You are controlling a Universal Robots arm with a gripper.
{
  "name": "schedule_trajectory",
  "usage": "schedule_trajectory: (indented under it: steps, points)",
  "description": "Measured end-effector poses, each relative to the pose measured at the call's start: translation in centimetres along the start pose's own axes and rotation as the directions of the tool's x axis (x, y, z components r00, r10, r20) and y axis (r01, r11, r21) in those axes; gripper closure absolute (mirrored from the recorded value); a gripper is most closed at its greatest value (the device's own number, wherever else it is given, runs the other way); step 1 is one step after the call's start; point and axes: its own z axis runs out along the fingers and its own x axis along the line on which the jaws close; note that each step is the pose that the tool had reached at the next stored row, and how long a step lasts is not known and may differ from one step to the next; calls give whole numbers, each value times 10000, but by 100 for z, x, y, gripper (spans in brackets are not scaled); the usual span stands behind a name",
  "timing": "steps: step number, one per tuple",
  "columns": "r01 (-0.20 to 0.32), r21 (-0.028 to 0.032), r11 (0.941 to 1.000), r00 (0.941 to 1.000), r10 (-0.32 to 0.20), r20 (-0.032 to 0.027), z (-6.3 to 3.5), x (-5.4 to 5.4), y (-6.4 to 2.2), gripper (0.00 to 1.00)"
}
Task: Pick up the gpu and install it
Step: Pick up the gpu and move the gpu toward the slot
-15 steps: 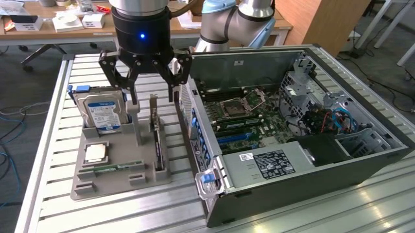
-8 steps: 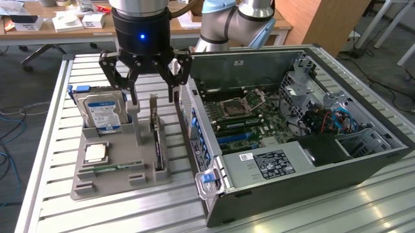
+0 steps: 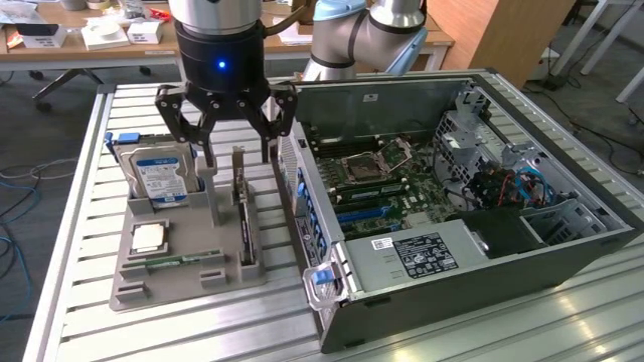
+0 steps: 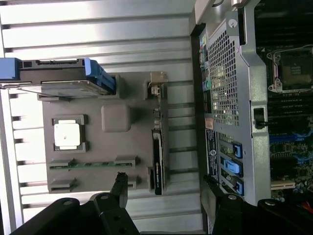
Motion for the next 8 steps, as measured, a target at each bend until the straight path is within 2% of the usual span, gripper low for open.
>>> schedule_trajectory:
  steps: [8]
  points:
    - [-1,-1,10000,10000,1,1,61,3,-2,29]
